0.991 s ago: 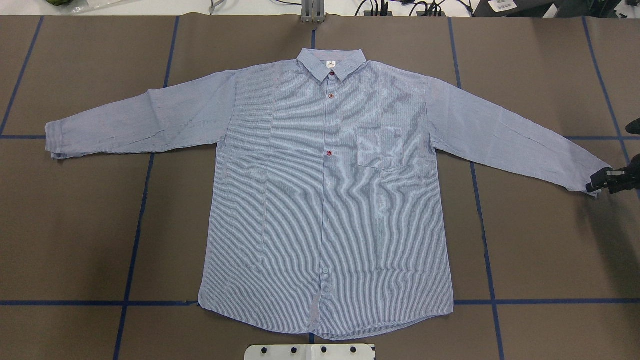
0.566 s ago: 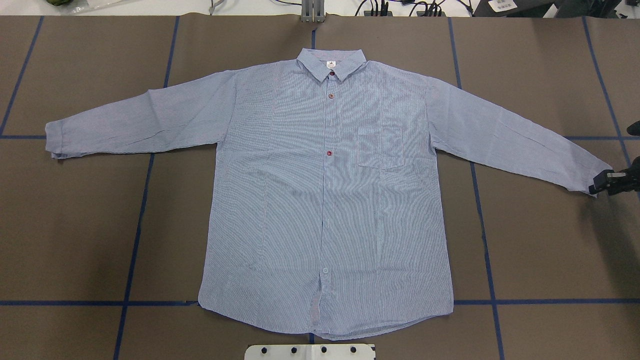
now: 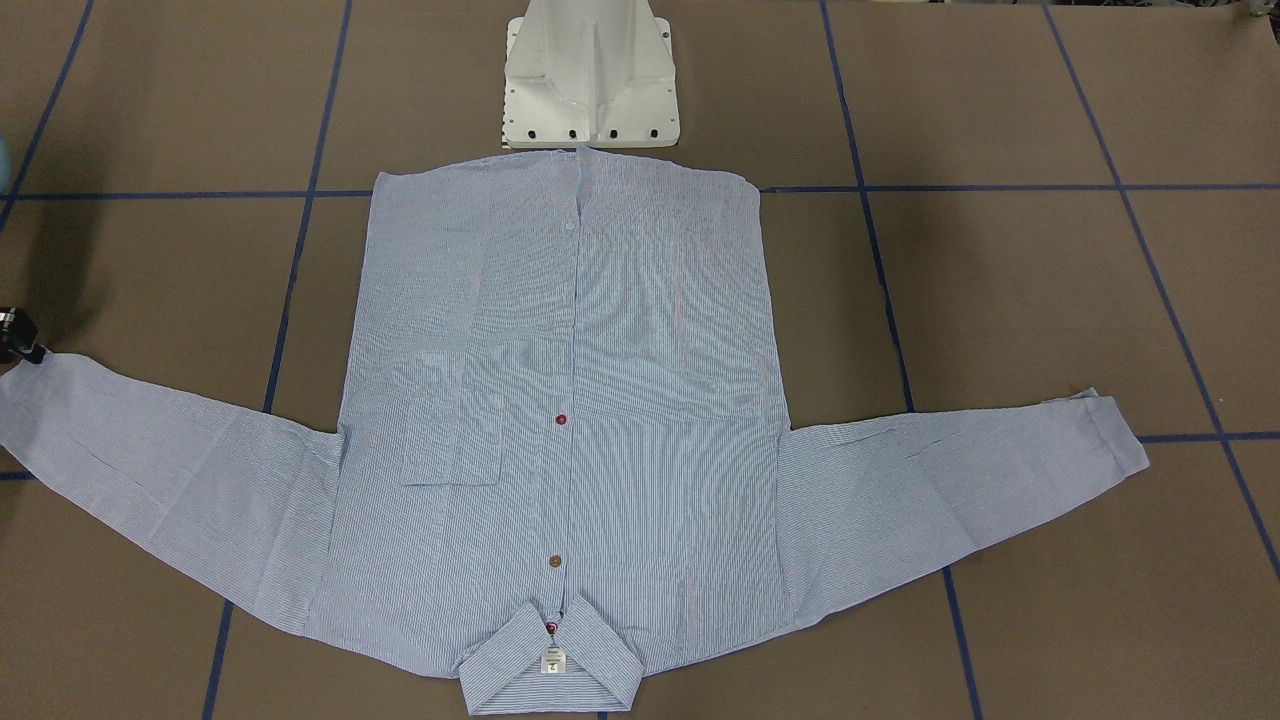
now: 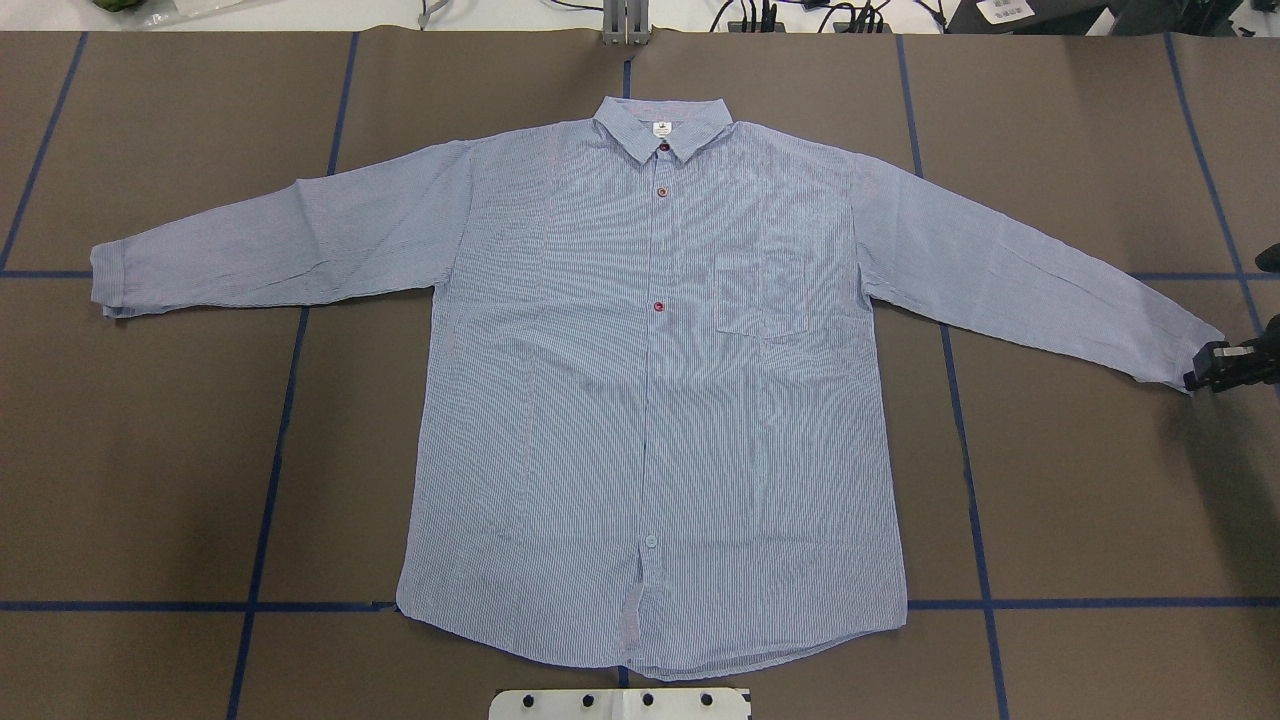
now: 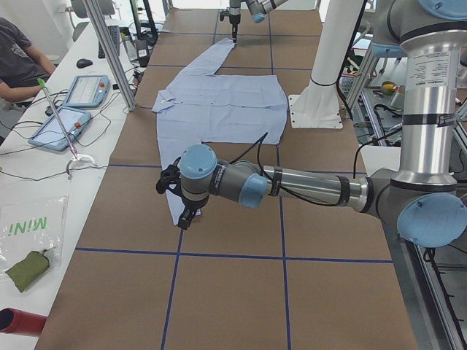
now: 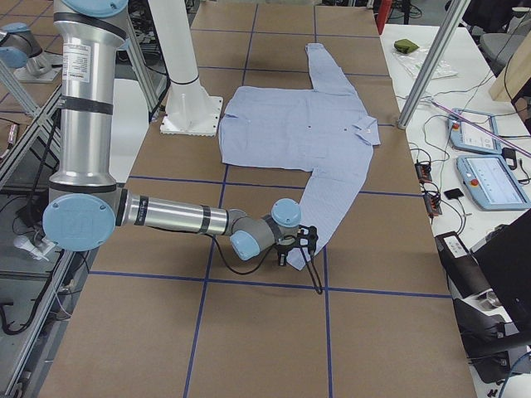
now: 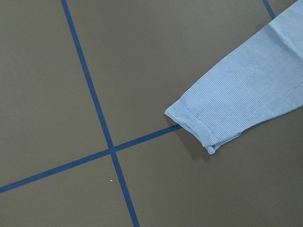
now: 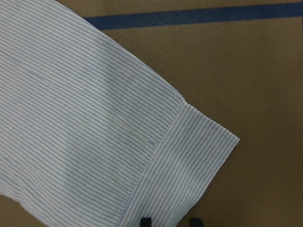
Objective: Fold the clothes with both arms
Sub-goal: 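Lower the right gripper onto the cuff of the sleeve nearest it and grasp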
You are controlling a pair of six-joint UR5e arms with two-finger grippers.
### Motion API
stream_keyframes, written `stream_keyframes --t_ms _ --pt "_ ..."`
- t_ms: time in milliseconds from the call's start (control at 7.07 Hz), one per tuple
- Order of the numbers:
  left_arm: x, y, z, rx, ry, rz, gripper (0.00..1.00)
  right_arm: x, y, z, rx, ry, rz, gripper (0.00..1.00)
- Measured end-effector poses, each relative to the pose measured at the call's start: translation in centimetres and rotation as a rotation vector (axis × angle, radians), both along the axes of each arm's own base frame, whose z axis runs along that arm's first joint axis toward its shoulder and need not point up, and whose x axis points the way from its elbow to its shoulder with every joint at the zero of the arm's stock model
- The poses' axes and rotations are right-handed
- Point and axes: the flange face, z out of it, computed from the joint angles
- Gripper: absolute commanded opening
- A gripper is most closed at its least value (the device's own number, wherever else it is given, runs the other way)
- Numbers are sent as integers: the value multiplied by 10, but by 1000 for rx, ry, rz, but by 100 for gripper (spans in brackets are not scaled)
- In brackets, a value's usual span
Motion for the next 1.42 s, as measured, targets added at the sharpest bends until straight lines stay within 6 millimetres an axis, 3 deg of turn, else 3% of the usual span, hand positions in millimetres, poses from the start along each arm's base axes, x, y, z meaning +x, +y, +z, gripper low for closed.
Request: stream_keyframes --t_ms 283,849,1415 --pt "0 -1 -1 1 1 0 99 1 1 1 0 1 2 0" --pt "0 -1 -5 8 1 0 99 3 -2 -11 19 -15 7 0" --pt "0 -1 -3 6 0 -1 99 42 -8 -91 128 -129 56 0"
